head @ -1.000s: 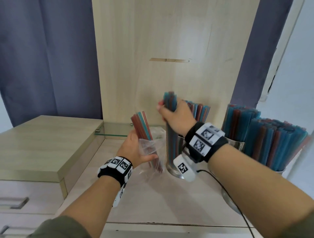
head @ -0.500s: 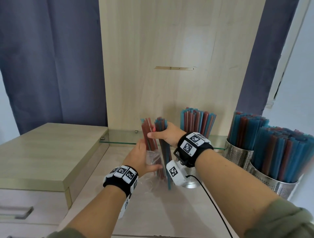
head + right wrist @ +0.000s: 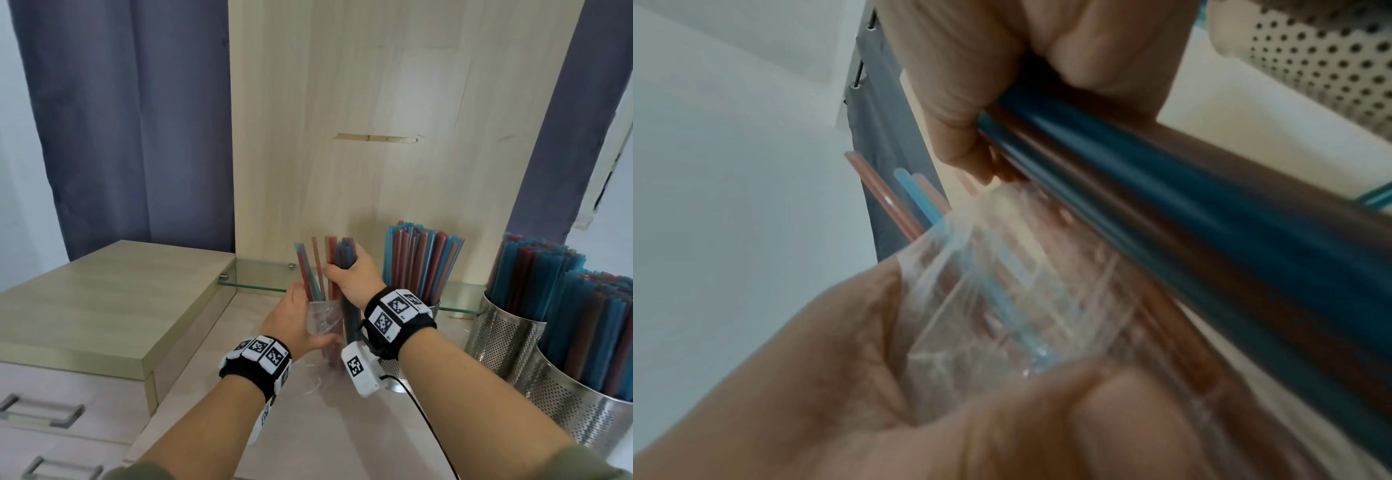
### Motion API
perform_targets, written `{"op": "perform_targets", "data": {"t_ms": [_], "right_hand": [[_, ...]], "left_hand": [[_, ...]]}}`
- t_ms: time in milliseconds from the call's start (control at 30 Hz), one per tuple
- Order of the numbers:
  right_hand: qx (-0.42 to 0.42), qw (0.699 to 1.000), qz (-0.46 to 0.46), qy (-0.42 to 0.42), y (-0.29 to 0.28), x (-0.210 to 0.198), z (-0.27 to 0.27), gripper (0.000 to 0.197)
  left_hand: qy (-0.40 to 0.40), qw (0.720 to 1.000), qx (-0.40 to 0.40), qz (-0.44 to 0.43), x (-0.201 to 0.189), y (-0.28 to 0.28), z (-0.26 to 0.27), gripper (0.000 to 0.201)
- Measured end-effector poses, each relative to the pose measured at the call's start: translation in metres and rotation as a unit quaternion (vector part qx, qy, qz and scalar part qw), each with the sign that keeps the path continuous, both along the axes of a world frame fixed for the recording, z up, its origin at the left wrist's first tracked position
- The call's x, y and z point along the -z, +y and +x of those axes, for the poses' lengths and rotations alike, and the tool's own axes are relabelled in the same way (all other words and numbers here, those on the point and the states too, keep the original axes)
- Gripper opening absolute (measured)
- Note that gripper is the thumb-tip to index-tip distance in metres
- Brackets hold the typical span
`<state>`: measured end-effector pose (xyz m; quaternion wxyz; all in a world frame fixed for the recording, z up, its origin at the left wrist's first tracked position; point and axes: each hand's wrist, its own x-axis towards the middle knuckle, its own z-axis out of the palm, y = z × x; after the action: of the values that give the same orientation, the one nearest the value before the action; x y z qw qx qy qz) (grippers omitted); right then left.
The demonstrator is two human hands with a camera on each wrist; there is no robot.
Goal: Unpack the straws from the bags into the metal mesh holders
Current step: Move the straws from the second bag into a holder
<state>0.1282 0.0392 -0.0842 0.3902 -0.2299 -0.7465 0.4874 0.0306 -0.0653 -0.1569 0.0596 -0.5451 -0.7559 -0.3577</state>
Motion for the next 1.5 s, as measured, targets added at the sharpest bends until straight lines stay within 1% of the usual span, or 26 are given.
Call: {"op": "perform_targets", "data": {"t_ms": [67,100,200,233,367,500,600,667,700,767,833,867,967,1033,1067,1167,1200,1267,1367,1400,1433,1500], "right_hand": [[0.024,1.0,0.001,0.009,0.001,0.003,0.0,0.039],[0.033,0.999,0.002,0.003,0.001,0.003,-0.001,0.04],[0.031,0.999,0.01,-0.011,0.005,0.001,-0.003,0.018],[0.037,0.999,0.009,-0.013,0.006,0.0,-0.003,0.016],[0.044,0.999,0.002,-0.008,0.007,0.001,-0.001,0.016],[0.024,0.999,-0.013,0.03,-0.002,0.004,0.008,0.017],[0.027,0.998,0.004,0.06,-0.009,0.007,0.018,0.016],[0.016,0.998,0.002,0.068,-0.012,0.009,0.025,0.013],[-0.002,0.998,-0.004,0.067,-0.013,0.01,0.03,0.014],[-0.041,0.998,-0.018,0.053,-0.014,0.01,0.038,0.025],[-0.062,0.997,-0.029,0.032,-0.012,0.008,0.045,0.038],[-0.07,0.997,-0.033,0.019,-0.011,0.005,0.047,0.045],[-0.107,0.993,-0.047,-0.02,-0.008,-0.002,0.049,0.056],[-0.116,0.991,-0.05,-0.047,-0.007,-0.007,0.044,0.066],[-0.111,0.991,-0.048,-0.061,-0.008,-0.008,0.041,0.067],[-0.087,0.993,-0.045,-0.067,-0.014,-0.01,0.026,0.057],[-0.078,0.994,-0.051,-0.061,-0.017,-0.011,0.022,0.053],[-0.07,0.994,-0.068,-0.05,-0.023,-0.01,0.014,0.045],[-0.052,0.994,-0.072,-0.061,-0.032,-0.008,0.004,0.032],[-0.037,0.995,-0.068,-0.061,-0.032,-0.007,0.002,0.029],[-0.019,0.996,-0.067,-0.058,-0.032,-0.005,0.0,0.026],[0.017,0.997,-0.057,-0.046,-0.033,-0.005,-0.001,0.02]], "left_hand": [[0.0,1.0,-0.006,-0.003,0.0,0.0,0.0,0.102],[-0.001,1.0,-0.008,-0.003,0.0,0.0,0.001,0.1],[-0.005,1.0,-0.012,-0.003,-0.001,0.0,0.002,0.097],[-0.005,1.0,-0.012,0.0,-0.001,0.0,0.002,0.097],[0.0,1.0,-0.026,0.008,0.0,0.0,0.0,0.098],[-0.022,0.999,-0.048,0.011,0.001,-0.002,-0.002,0.107],[-0.08,0.997,-0.021,-0.008,-0.002,-0.003,0.0,0.112],[-0.089,0.995,-0.005,-0.04,-0.003,-0.004,0.002,0.107],[-0.084,0.995,0.004,-0.048,-0.004,-0.004,0.004,0.103],[-0.073,0.996,0.013,-0.051,-0.005,-0.005,0.007,0.096],[-0.053,0.997,0.009,-0.06,-0.007,-0.006,0.01,0.09],[-0.037,0.997,0.005,-0.069,-0.008,-0.006,0.012,0.091],[0.01,0.995,-0.002,-0.101,-0.007,-0.005,0.012,0.095],[0.022,0.994,-0.003,-0.11,-0.007,-0.004,0.011,0.094],[0.025,0.994,-0.003,-0.11,-0.007,-0.004,0.01,0.093],[0.031,0.993,-0.004,-0.117,-0.006,-0.004,0.01,0.093],[0.034,0.992,-0.004,-0.122,-0.006,-0.003,0.01,0.09],[0.044,0.989,-0.005,-0.139,-0.004,0.0,0.009,0.078],[0.057,0.984,-0.009,-0.168,-0.006,0.003,0.008,0.055],[0.049,0.985,-0.012,-0.165,-0.006,0.003,0.007,0.054],[0.035,0.987,-0.011,-0.156,-0.007,0.002,0.007,0.059],[0.015,0.99,-0.004,-0.138,-0.007,-0.001,0.007,0.077]]}}
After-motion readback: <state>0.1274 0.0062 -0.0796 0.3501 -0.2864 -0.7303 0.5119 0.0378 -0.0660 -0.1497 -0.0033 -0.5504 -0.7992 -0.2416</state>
